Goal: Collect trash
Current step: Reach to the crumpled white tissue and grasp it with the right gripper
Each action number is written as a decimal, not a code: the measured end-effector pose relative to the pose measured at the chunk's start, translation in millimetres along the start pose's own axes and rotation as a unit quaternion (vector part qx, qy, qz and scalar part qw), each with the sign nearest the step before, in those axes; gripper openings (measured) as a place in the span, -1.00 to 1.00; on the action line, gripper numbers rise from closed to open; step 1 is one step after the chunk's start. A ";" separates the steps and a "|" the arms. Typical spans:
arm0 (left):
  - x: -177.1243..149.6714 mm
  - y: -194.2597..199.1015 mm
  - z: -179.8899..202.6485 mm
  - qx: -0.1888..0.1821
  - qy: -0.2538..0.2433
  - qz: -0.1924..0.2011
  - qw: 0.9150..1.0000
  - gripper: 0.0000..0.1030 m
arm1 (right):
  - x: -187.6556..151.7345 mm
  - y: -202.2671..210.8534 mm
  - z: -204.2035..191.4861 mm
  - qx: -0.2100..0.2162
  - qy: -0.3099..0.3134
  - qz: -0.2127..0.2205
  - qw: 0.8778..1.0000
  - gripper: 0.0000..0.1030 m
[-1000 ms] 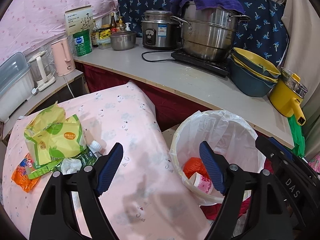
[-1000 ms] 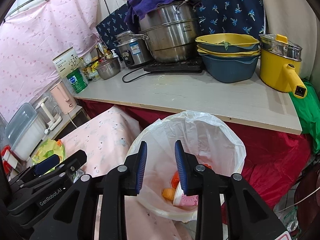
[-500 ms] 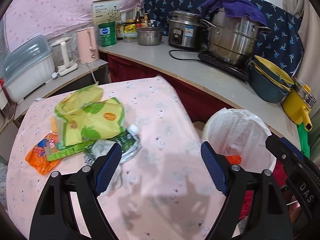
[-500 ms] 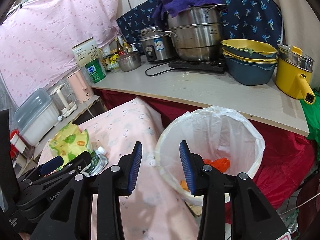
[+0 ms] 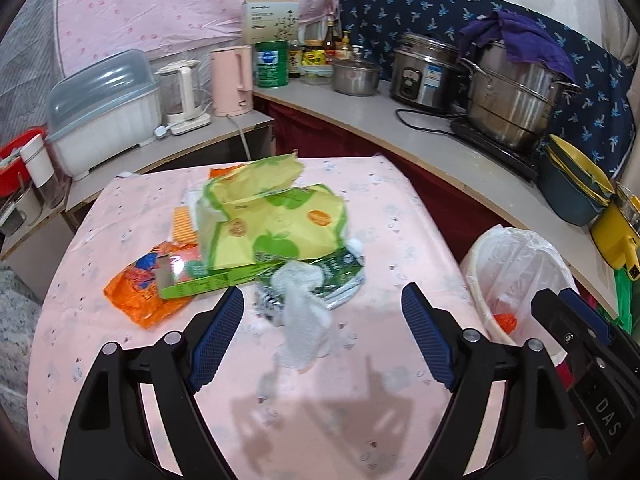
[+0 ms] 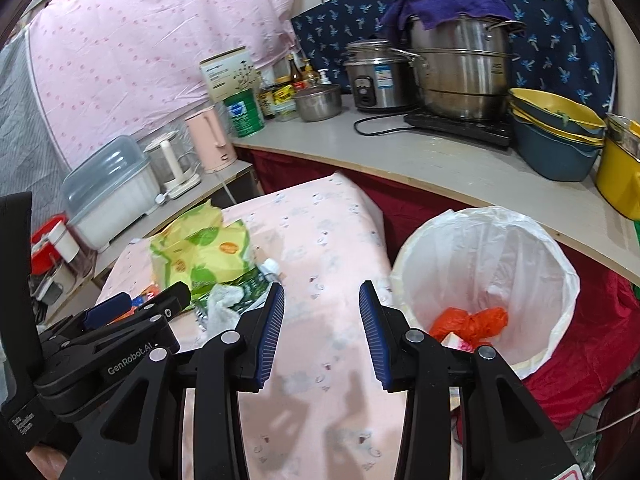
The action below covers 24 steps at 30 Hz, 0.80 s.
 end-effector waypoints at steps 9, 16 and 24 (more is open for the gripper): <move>-5.5 -17.7 -58.5 0.035 0.019 -0.013 0.999 0.50 | -24.5 -32.0 -43.9 0.025 0.026 -0.042 0.998 -0.26; -3.6 -37.1 -94.8 0.053 0.029 -0.022 0.998 0.50 | -43.3 -69.3 -77.4 0.045 0.043 -0.080 0.995 -0.26; 3.1 -57.9 -114.8 0.056 0.033 -0.030 0.997 0.50 | -61.4 -112.1 -105.0 0.061 0.056 -0.120 0.989 -0.26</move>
Point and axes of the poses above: each gripper's, at about its wrist camera, not at the fingertips, and y roughly against the way its jaws point, z to its right, x to its top, the point moved 8 cm from there along -y, roughly the way its jaws point, and after that the axes turned 4 degrees about -y, right-handed, at the moved point
